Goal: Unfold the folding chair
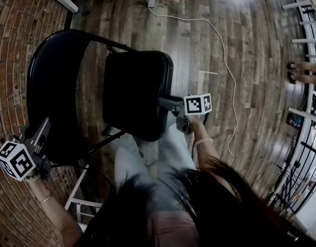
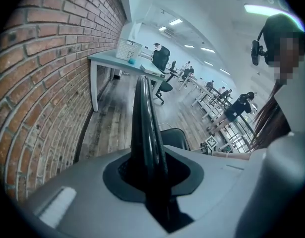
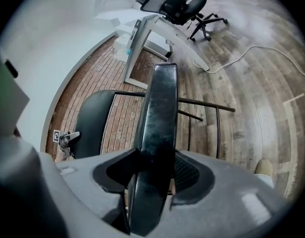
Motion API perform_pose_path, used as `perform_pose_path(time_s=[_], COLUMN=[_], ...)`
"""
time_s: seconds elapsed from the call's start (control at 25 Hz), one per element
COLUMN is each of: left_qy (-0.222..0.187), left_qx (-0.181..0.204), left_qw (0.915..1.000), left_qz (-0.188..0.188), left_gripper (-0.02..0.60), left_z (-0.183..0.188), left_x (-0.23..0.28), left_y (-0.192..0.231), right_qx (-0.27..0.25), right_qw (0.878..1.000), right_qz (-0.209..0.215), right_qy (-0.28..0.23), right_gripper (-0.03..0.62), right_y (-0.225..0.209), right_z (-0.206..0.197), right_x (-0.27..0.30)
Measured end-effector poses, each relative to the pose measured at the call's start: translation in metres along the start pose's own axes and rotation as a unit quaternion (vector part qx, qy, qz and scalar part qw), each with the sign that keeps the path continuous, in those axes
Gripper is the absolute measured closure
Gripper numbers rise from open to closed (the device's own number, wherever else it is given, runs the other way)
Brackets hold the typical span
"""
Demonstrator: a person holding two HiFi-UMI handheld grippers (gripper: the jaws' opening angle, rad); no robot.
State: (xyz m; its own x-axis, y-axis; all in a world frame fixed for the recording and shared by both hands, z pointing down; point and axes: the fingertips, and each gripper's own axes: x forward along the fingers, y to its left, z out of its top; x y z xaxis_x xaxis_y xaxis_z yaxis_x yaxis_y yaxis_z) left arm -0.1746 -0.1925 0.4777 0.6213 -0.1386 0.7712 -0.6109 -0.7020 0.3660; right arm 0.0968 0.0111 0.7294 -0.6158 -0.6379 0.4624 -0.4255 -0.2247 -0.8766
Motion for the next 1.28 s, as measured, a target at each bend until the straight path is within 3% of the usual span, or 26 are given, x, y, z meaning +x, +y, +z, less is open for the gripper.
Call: perform_pose_path(time_s=[0.8, 1.0, 1.28], left_qy=[-0.008, -0.007, -0.002], left_qx=[-0.005, -0.012, -0.015], left_qw=[0.9997, 0.9991, 0.9986], left_qz=[-0.024, -0.04, -0.051], left_gripper=[0.514, 0.515, 0.52], left_z=[-0.011, -0.017, -0.023], left_x=[0.021, 0.03, 0.039], left_y=[-0.012, -0.013, -0.017], right_qx=[0.013, 0.019, 0.033], right_qw=[0.998, 0.995, 0.994], right_qz=[-0.046, -0.084, -0.085], right_qy=[-0.027, -0.045, -0.054], right_gripper=[0.365, 0.368, 0.373], right_y=[-0.06, -0.084, -0.109], right_z=[-0.006, -0.008, -0.014], right_x=[-0.03, -0.043, -0.049])
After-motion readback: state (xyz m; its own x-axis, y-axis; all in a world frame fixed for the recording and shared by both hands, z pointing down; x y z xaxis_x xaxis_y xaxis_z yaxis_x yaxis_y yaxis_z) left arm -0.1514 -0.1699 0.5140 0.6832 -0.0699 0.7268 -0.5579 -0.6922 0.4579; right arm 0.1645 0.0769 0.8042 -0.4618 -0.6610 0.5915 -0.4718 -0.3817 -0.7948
